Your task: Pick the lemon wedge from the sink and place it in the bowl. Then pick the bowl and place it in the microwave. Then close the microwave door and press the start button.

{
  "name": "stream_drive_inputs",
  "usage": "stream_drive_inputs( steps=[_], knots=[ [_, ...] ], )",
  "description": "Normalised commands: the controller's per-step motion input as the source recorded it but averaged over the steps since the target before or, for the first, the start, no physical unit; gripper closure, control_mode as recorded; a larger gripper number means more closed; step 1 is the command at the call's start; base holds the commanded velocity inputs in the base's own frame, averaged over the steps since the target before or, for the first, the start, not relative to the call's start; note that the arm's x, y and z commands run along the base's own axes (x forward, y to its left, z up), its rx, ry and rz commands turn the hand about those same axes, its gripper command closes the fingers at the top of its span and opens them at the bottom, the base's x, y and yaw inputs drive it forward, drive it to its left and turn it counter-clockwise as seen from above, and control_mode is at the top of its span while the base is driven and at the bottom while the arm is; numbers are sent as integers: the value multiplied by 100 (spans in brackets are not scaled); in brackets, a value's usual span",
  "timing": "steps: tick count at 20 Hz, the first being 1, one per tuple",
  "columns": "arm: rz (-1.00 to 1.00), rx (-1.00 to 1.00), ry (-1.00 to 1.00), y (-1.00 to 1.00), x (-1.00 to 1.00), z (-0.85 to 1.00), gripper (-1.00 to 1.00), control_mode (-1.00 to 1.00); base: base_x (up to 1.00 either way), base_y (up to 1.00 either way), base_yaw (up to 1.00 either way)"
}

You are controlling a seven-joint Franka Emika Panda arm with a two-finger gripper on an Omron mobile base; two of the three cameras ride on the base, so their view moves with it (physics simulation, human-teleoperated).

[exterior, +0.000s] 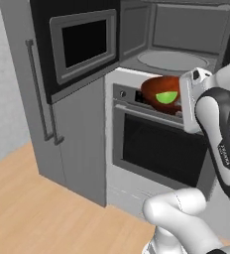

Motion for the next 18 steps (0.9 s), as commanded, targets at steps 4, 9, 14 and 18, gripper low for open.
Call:
stream_drive_inputs(
  steps=[4, 9, 14, 18],
  knots=[
    [0, 0, 0, 0, 0, 0, 100, 100, 37, 0, -16],
    [0, 0, 0, 0, 0, 0, 100, 100, 51, 10, -15],
    [0, 0, 0, 0, 0, 0, 100, 100, 73, 17, -14],
    [0, 0, 0, 0, 0, 0, 100, 100, 60, 0, -9]
  ],
)
